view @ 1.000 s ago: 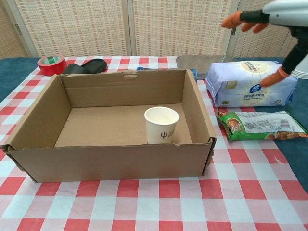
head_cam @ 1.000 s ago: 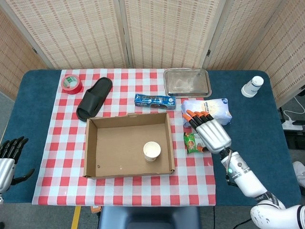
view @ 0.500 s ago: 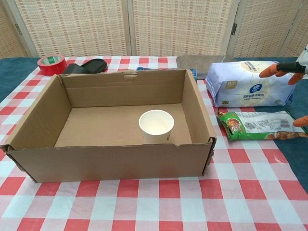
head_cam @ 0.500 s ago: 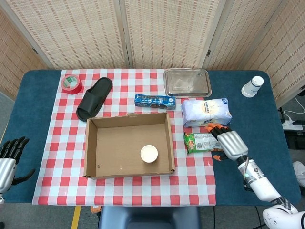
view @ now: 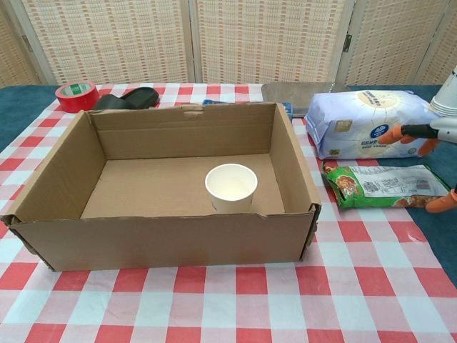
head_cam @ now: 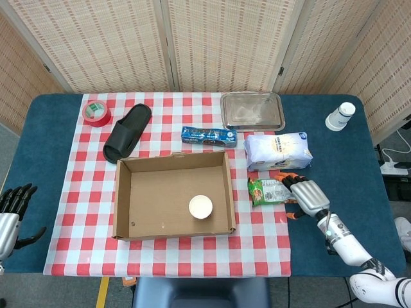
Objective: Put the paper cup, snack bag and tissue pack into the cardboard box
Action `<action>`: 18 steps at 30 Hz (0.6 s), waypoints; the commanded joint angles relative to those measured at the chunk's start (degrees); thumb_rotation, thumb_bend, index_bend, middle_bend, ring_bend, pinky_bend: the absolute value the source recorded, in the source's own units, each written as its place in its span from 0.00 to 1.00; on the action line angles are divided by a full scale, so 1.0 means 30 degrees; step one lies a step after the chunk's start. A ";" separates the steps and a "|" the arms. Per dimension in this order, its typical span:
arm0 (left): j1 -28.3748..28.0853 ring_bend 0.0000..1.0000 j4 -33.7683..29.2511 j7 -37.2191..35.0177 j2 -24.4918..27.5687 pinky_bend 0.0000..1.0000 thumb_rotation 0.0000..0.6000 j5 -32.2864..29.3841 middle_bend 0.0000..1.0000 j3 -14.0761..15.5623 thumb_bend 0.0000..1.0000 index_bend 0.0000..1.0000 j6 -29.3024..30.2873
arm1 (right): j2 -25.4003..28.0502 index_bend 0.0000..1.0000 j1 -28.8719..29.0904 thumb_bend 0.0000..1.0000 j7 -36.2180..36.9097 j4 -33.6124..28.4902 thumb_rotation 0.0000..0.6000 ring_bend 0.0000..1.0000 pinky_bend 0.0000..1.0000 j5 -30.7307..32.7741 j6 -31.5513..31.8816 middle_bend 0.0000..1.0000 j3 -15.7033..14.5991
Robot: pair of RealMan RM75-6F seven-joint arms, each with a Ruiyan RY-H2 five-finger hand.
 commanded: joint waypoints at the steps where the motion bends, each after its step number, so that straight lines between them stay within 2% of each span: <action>1: 0.0005 0.00 0.0010 -0.0032 0.0005 0.00 1.00 -0.0013 0.00 -0.0005 0.22 0.00 0.0000 | -0.0230 0.15 0.0156 0.00 -0.0056 0.0354 1.00 0.06 0.24 0.0152 -0.0273 0.10 0.0165; 18: 0.0025 0.00 0.0054 -0.0239 0.0059 0.00 1.00 -0.0183 0.00 -0.0083 0.23 0.00 -0.0031 | -0.1365 0.16 0.0804 0.00 0.0177 0.2112 1.00 0.06 0.24 0.0740 -0.1704 0.10 0.0717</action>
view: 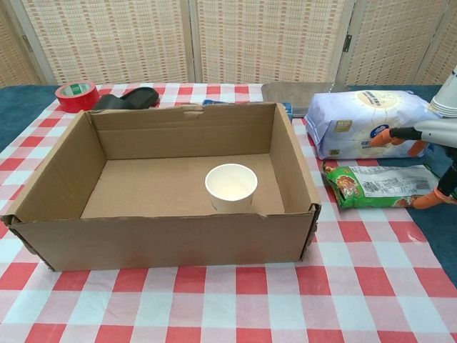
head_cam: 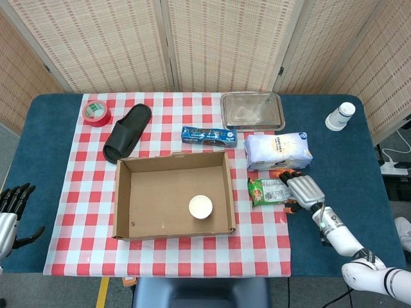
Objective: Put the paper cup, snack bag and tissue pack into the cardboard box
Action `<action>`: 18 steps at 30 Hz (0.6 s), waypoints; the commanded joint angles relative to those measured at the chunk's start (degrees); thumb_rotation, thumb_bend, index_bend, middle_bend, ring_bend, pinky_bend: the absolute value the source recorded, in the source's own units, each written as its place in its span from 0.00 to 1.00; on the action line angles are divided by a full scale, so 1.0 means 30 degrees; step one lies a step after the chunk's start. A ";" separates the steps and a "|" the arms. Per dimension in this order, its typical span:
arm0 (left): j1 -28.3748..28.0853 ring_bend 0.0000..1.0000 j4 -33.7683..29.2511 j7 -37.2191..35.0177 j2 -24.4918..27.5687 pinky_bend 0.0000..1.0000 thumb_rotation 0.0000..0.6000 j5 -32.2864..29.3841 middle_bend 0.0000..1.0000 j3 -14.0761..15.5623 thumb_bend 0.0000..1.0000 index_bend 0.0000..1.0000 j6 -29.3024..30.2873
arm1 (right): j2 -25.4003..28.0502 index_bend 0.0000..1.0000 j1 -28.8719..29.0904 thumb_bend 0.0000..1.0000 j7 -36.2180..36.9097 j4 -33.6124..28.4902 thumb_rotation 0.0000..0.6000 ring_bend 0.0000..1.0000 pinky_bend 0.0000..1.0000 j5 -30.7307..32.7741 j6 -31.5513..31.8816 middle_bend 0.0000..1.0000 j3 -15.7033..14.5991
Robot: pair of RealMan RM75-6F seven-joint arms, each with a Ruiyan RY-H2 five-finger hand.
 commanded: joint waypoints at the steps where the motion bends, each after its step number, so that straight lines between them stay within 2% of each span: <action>1: 0.0002 0.00 0.0011 -0.0053 0.0021 0.00 1.00 -0.0045 0.00 -0.0015 0.23 0.00 -0.0023 | -0.0185 0.16 0.0121 0.00 0.0121 0.0231 1.00 0.06 0.24 0.0101 -0.0247 0.10 0.0084; 18: 0.0003 0.00 0.0147 -0.0491 0.0101 0.00 1.00 -0.0225 0.00 -0.0126 0.23 0.00 -0.0085 | -0.1573 0.20 0.0934 0.00 0.0527 0.2201 1.00 0.08 0.25 0.0775 -0.2041 0.14 0.0403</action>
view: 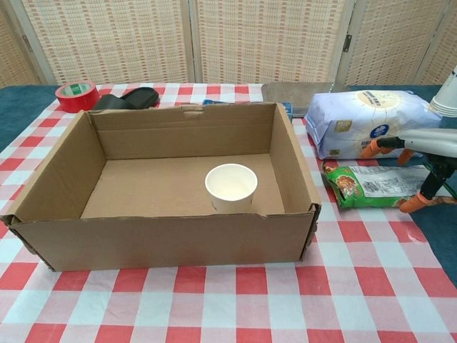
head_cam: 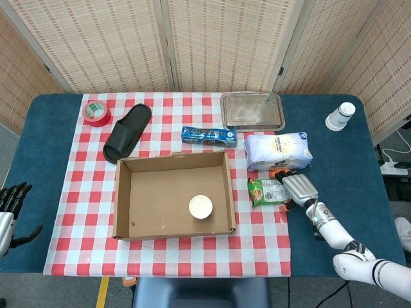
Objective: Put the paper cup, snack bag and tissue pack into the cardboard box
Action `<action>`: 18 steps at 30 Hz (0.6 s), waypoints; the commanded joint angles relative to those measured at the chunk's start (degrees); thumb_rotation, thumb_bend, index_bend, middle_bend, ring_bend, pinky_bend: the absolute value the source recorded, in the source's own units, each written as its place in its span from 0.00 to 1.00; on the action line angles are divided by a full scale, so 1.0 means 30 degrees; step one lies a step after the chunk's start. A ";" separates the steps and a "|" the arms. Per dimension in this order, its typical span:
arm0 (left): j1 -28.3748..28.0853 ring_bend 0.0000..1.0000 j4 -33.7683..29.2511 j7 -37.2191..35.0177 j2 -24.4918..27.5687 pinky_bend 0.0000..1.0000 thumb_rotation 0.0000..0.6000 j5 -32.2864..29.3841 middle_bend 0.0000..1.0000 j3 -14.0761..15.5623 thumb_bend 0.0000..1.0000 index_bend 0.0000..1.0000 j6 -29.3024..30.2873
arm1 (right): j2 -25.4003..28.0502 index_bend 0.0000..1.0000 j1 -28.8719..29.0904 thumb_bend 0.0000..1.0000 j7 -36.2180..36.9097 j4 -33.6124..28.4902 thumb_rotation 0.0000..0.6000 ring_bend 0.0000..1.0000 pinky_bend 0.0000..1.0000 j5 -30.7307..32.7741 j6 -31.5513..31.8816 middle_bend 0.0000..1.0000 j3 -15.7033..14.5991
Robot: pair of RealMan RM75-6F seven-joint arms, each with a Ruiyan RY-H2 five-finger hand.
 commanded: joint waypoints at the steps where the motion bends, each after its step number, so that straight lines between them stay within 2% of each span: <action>1: -0.0017 0.00 0.0024 -0.0073 0.0014 0.00 1.00 -0.0037 0.00 -0.0015 0.23 0.00 -0.0053 | -0.0273 0.21 0.0146 0.00 0.0068 0.0363 1.00 0.09 0.25 0.0091 -0.0259 0.14 0.0049; 12: -0.0020 0.00 0.0080 -0.0269 0.0055 0.00 1.00 -0.0070 0.00 -0.0046 0.23 0.00 -0.0079 | -0.0945 0.24 0.0484 0.00 0.0324 0.1191 1.00 0.10 0.26 0.0210 -0.0888 0.14 0.0158; 18: -0.0031 0.00 0.0094 -0.0278 0.0042 0.00 1.00 -0.0076 0.00 -0.0052 0.22 0.00 -0.0098 | -0.1118 0.33 0.0421 0.00 0.0207 0.1364 1.00 0.18 0.36 0.0275 -0.0628 0.20 0.0236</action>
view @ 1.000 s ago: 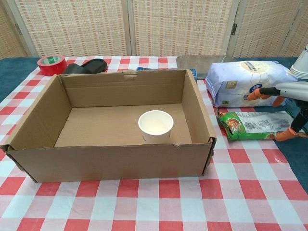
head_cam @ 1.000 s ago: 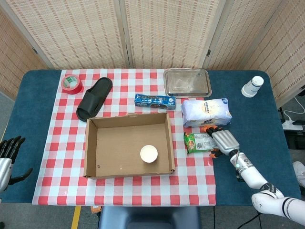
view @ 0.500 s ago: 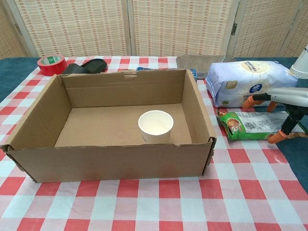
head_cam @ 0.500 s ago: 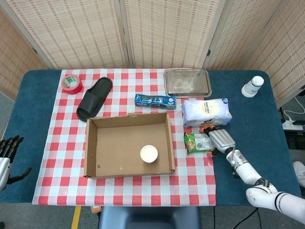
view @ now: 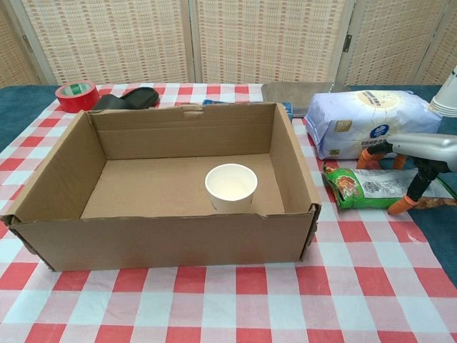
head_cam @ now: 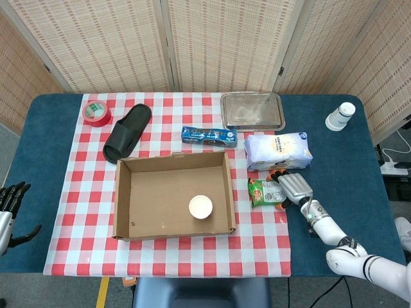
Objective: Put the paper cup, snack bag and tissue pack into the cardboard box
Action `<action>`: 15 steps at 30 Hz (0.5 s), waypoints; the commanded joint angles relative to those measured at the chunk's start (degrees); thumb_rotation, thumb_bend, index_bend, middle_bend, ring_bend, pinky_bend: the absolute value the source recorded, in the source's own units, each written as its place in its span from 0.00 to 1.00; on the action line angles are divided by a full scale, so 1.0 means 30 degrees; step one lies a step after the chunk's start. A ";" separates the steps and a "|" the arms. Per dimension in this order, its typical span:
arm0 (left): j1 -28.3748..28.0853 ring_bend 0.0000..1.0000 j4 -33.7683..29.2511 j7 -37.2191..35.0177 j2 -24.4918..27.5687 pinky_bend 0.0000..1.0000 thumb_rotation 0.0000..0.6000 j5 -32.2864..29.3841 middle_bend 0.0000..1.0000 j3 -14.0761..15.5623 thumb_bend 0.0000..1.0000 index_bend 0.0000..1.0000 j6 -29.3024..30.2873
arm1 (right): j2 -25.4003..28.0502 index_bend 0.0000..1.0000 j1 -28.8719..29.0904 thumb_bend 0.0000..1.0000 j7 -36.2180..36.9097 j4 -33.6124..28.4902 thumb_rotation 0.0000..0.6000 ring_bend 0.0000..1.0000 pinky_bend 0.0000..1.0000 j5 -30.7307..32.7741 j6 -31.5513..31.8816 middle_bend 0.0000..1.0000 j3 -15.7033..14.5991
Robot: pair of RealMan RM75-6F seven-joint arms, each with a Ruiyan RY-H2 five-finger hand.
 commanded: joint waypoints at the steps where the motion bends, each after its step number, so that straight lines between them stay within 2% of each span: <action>1: -0.0004 0.00 -0.0001 0.0008 -0.0002 0.00 1.00 0.0001 0.00 0.0001 0.22 0.00 -0.0008 | -0.0037 0.35 -0.0015 0.01 -0.0067 0.0035 1.00 0.20 0.38 0.0055 0.0046 0.22 0.0025; 3: -0.0009 0.00 -0.0012 0.0020 -0.0003 0.00 1.00 0.0000 0.00 0.0002 0.22 0.00 -0.0020 | -0.0107 0.37 -0.0044 0.03 -0.0244 0.0100 1.00 0.24 0.42 0.0187 0.0121 0.26 0.0060; 8: -0.0007 0.00 -0.0013 0.0020 0.0001 0.00 1.00 -0.0032 0.00 -0.0010 0.23 0.00 -0.0032 | -0.0525 0.45 -0.0256 0.17 -0.1121 0.0377 1.00 0.34 0.54 0.0398 0.0860 0.34 0.0111; 15: -0.0005 0.00 -0.0012 0.0036 0.0001 0.00 1.00 -0.0017 0.00 -0.0004 0.23 0.00 -0.0029 | -0.0584 0.63 -0.0584 0.32 -0.1373 0.0183 1.00 0.48 0.71 -0.0131 0.2099 0.47 0.0166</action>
